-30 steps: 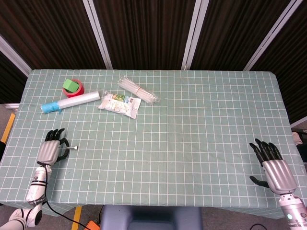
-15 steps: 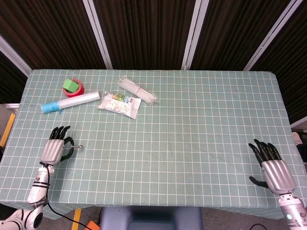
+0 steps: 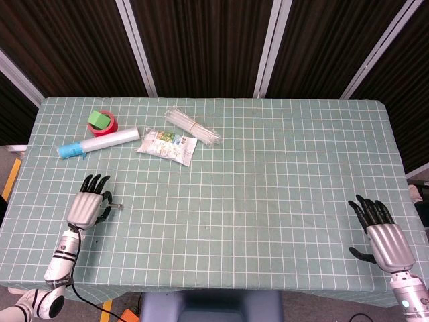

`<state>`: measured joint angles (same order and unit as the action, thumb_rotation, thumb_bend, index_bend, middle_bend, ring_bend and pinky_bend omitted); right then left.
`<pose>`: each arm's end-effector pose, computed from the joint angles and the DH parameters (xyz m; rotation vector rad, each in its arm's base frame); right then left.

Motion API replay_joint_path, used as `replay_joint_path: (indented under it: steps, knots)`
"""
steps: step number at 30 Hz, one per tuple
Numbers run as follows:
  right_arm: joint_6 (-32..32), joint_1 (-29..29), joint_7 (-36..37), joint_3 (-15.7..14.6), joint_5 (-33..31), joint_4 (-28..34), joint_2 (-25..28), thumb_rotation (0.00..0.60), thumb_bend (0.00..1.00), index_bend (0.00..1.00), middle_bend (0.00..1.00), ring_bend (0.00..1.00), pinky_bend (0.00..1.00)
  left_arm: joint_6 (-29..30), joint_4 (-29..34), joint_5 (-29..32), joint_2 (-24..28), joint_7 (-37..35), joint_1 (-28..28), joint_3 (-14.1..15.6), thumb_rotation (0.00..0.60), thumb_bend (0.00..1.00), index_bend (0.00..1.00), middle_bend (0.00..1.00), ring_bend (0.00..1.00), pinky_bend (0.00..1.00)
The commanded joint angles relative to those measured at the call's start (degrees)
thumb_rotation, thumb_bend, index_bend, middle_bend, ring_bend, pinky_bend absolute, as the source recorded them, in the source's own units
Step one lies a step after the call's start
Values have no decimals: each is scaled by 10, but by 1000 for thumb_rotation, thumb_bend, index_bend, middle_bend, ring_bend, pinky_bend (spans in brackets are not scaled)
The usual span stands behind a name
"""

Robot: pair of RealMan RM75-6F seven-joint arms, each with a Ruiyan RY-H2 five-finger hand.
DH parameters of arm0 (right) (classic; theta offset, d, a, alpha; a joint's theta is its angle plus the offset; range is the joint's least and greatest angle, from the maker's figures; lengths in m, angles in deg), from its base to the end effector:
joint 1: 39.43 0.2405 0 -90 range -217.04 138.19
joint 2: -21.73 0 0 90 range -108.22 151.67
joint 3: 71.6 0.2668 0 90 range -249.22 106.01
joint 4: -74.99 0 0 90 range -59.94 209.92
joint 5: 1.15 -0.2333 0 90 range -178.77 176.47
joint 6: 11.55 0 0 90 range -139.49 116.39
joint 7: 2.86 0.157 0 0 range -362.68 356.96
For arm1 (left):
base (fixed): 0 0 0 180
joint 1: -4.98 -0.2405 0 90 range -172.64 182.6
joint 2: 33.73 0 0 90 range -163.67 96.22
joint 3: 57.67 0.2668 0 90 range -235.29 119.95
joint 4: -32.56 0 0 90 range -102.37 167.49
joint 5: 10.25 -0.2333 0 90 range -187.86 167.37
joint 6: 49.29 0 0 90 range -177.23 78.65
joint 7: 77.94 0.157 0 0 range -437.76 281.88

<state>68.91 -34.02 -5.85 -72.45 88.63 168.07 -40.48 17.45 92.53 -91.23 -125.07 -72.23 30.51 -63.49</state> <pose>-0.3303 -0.1829 0.1276 1.5515 -0.9167 0.7966 -0.3151 0.3350 0.0018 -1.6548 -0.7720 -0.7957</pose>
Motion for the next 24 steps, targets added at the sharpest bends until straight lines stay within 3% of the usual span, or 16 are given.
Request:
replay_joint_path:
  steps: [1,24]
  knots:
    - [-1,0,0,-1,1,0,0,600,240,0,0,0,0,-4,8,4,3,6,2,0,600,411,533,93,0,28]
    - [-4,1,1,-2,0,5,4,600,240,0,0,0,0,23,10,-18,-16,128,10,18,600,410,488,96,0,28]
